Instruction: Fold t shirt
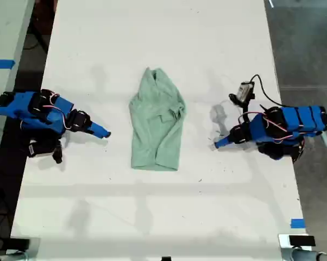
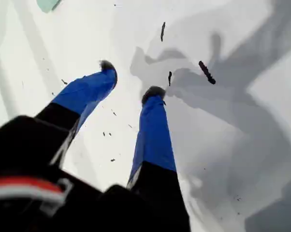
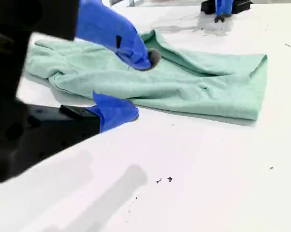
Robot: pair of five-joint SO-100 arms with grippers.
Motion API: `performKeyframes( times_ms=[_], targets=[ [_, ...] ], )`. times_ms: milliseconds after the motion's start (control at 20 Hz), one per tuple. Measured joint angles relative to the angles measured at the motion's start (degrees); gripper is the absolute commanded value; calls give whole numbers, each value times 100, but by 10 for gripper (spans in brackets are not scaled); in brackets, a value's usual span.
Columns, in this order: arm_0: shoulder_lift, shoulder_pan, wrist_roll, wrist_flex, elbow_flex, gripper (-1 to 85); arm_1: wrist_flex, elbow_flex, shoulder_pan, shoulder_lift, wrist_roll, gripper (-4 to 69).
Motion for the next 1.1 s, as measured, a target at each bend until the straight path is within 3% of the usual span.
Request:
performKeyframes(
  times_ms=[600,800,850,900,1000,1050,1100],
  targets=[
    [0,-123,18,0,0,127,0,0,79,0,686,146],
    [0,-1758,18,0,0,135,0,0,-62,0,1591,181],
    [0,-2162,18,0,0,135,9,0,-325,9,1696,103],
    [0,-2487,18,0,0,128,44,0,-571,9,1547,103],
    [0,-3059,79,-9,9,204,97,0,-853,9,1406,92],
    [0,-3190,246,-35,26,193,105,0,-844,9,1354,41],
    [0,-2988,193,9,26,216,97,0,-879,18,1230,79]
  ],
)
